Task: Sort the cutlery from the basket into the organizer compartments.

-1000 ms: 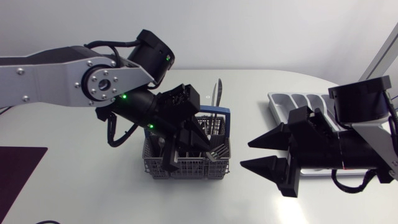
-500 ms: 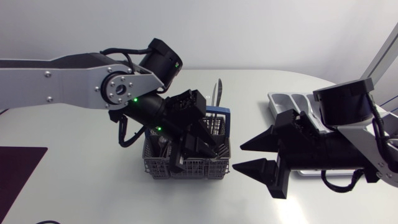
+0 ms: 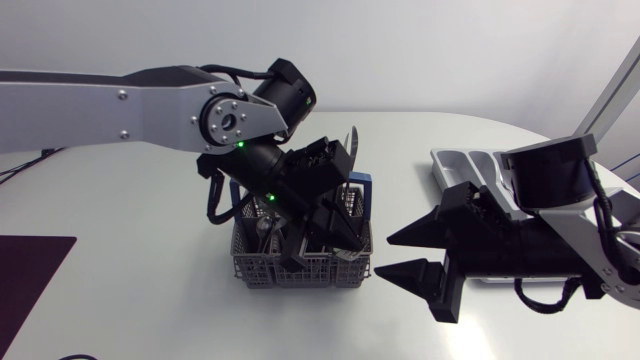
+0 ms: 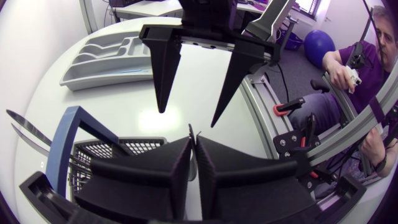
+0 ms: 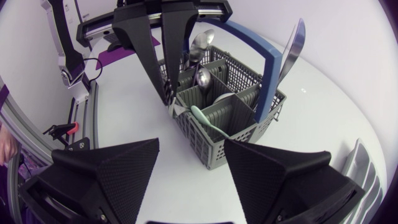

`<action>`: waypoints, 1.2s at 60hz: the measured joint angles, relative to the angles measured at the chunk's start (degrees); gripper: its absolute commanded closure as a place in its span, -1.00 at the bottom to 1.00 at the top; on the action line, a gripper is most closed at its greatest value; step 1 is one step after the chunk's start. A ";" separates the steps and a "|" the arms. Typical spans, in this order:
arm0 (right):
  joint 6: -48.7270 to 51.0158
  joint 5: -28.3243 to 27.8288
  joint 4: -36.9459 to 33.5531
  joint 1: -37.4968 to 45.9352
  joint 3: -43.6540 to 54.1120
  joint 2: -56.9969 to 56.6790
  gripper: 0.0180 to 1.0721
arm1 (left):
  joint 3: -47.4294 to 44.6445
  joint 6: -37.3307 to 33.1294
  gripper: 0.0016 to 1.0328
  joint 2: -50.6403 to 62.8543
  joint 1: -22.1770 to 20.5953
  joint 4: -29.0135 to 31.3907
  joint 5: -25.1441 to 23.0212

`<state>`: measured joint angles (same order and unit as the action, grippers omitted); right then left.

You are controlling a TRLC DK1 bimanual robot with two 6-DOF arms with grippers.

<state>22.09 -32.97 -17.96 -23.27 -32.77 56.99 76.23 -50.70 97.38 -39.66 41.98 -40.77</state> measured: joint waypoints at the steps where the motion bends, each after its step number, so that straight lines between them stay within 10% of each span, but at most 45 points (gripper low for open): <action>1: 0.00 0.00 0.00 0.00 0.02 0.00 -0.45 | 0.15 -0.22 0.94 0.15 0.00 0.20 -0.28; 37: 0.00 0.00 0.15 -0.07 0.66 -1.07 -0.45 | 8.90 -0.22 0.95 0.00 6.93 15.06 -8.87; 72: -1.05 9.38 6.84 -10.12 -1.88 -6.03 -0.45 | 15.23 7.30 0.95 -5.81 5.46 16.06 -11.91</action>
<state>21.04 -23.59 -11.11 -33.39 -34.65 50.96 91.46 -43.40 91.57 -34.20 58.04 -52.69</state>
